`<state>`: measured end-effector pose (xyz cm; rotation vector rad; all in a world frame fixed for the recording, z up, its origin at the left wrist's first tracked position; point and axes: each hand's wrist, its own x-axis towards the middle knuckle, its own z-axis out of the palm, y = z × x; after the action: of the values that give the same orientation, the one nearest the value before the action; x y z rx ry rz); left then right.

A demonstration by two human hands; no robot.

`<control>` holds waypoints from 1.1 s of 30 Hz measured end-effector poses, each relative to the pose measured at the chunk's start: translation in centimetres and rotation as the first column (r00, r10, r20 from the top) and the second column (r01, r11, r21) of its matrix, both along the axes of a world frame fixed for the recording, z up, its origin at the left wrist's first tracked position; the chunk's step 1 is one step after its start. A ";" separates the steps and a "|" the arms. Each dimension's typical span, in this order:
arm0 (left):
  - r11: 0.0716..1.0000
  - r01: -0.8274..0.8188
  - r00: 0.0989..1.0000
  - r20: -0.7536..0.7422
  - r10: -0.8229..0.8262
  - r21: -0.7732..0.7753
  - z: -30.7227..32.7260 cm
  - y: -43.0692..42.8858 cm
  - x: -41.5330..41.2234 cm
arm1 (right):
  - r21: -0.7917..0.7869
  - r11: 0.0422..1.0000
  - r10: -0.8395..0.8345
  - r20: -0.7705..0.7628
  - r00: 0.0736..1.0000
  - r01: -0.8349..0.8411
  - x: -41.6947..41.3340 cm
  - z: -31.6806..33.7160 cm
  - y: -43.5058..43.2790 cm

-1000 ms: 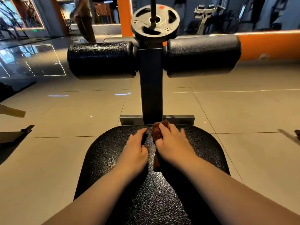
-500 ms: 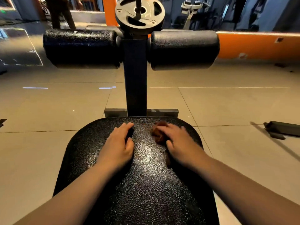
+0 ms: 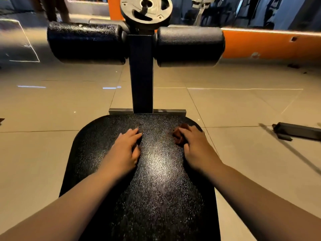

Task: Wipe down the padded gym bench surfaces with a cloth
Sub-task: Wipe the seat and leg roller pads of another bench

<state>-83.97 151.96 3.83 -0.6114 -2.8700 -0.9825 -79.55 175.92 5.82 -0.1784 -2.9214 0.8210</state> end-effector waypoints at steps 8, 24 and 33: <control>0.996 0.060 0.998 0.010 -0.060 -0.065 0.0 -1.2 2.8 | 0.037 0.959 0.281 0.022 0.959 -0.282 5.1 -0.1 -0.9; 0.990 0.111 0.993 -0.031 -0.114 -0.088 -0.7 -4.7 8.4 | 0.120 0.957 0.252 0.097 0.963 -0.262 11.2 -1.0 -7.8; 0.987 0.135 0.989 -0.049 -0.140 -0.093 -0.9 -7.6 10.6 | 0.063 0.992 0.110 -0.067 0.992 -0.106 10.8 -1.7 -7.3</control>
<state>-73.36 144.39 2.94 -0.8398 -2.8678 -0.8416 -68.72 168.66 4.09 0.0143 -2.9056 0.7374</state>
